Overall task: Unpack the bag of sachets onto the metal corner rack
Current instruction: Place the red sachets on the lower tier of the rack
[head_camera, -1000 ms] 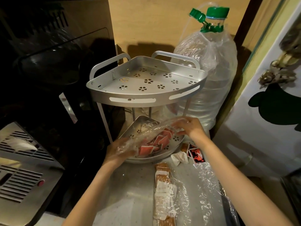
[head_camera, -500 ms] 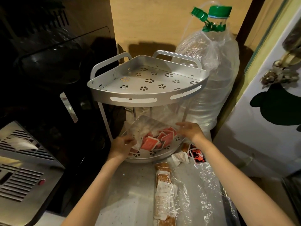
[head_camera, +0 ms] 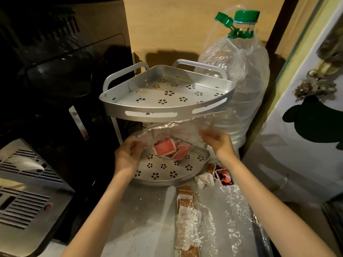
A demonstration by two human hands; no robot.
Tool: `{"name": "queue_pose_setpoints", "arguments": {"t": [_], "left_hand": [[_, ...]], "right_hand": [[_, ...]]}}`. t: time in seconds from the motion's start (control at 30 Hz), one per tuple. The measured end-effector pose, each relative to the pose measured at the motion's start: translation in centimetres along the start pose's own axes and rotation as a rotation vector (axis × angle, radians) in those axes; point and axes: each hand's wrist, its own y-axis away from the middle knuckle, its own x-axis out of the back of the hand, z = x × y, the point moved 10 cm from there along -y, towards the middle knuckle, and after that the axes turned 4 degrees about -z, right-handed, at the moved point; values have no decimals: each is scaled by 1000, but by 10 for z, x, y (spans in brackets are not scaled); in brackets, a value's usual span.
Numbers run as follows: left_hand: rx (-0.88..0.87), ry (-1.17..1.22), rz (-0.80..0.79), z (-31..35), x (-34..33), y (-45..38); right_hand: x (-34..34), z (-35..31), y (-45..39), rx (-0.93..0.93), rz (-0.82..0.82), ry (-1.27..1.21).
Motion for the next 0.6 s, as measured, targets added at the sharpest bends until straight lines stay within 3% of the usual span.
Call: {"name": "queue_pose_setpoints", "arguments": {"t": [0.2,0.43,0.6], "left_hand": [[-56,48,-21,10,15,-6],[-148,-118,120,31,45,6],[-261,-136,91,52,45,17]], "right_hand": [[-4,-14,-4,40,-40,-15],[23,-17,6,-12,72,92],[46,-41,24,53,123,24]]}}
